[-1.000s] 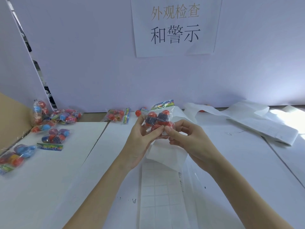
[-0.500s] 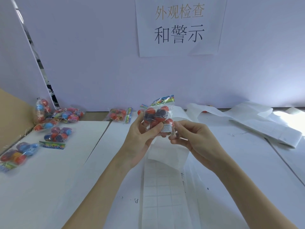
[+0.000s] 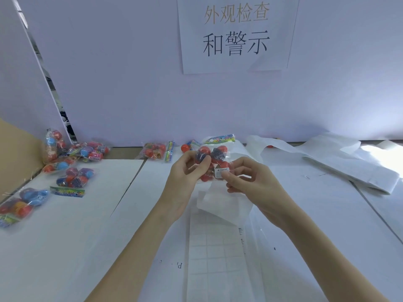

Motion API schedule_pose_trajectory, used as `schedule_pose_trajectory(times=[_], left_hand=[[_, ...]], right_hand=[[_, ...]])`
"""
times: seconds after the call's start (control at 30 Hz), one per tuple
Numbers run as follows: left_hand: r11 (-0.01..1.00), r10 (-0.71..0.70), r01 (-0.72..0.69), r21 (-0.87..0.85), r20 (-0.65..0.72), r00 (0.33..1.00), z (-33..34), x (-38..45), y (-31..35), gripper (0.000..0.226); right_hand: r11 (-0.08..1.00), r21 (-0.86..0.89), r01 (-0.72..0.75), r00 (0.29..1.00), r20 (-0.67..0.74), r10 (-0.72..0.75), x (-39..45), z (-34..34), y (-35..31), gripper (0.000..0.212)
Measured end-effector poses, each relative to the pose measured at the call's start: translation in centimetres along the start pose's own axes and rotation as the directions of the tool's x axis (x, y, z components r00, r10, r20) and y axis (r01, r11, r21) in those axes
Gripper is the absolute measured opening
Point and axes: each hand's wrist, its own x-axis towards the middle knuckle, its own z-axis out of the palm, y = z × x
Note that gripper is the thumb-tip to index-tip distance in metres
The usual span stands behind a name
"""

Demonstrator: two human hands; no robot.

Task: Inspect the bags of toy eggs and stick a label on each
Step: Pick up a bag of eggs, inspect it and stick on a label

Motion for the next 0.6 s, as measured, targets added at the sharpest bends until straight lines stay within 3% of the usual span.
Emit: schedule_pose_trajectory(times=[0.13,0.27,0.33,0.5,0.6], left_hand=[[0.995,0.074,-0.075,0.065,0.01,0.997,-0.03,-0.03,0.04,0.015],[0.991,0.091,-0.102,0.084,0.121,0.988,0.15,-0.42,0.37,0.029],[0.996,0.06,-0.072,0.058,0.181,0.982,0.24,-0.56,0.49,0.033],[0.999,0.023,-0.026,0.032,0.113,0.993,0.36,-0.43,0.03,0.032],[0.998,0.026,-0.016,-0.059,0.173,0.985,0.37,-0.47,-0.05,0.027]], right_hand=[[0.999,-0.051,-0.01,0.999,-0.046,0.008,0.19,0.6,0.39,0.031],[0.992,0.005,0.122,0.979,-0.164,-0.12,0.23,0.44,0.27,0.011],[0.992,0.002,0.129,0.979,-0.158,-0.127,0.32,0.03,0.16,0.01],[0.989,-0.104,0.102,0.991,-0.081,-0.11,0.28,0.6,0.28,0.021],[0.97,-0.203,0.134,0.978,-0.13,-0.162,0.31,0.73,0.48,0.025]])
